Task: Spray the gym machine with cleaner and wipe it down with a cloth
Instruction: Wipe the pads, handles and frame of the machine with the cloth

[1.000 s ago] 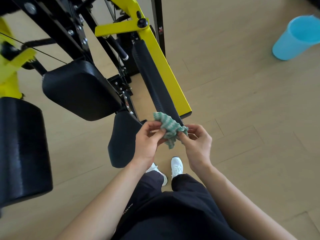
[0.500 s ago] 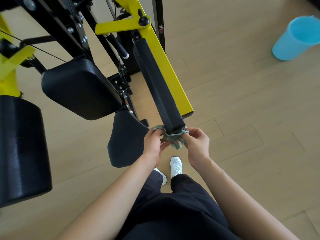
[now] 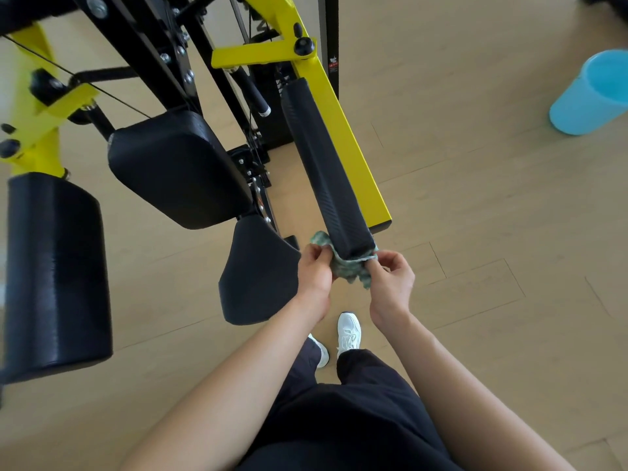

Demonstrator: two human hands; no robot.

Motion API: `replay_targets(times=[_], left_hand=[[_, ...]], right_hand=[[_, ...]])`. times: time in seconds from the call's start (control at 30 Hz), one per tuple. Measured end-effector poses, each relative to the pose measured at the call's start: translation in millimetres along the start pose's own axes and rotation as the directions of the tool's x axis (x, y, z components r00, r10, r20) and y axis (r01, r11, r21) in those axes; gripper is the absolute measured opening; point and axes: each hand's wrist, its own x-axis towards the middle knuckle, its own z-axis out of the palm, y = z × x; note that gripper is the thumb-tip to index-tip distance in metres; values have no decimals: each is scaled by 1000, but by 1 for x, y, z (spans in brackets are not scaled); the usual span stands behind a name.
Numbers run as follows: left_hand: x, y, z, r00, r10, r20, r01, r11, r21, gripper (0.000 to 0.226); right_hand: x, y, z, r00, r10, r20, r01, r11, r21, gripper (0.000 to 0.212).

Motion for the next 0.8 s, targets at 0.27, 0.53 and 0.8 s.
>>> replay_targets(times=[0.27,0.53,0.8], left_hand=[[1,-17,-34,992,-126,-13,126,992,23,8],[-38,-6,-157,995,84,-48,-79,992,99,9],[-94,22,-261,880,339,-334,-277,935,220,25]], right_hand=[[3,49,-3,979,149,136,-106,954,-281,2],[-49,41,44,899,-58,433,290,821,-492,10],[-124,36,151,764,-122,633,446,809,-383,16]])
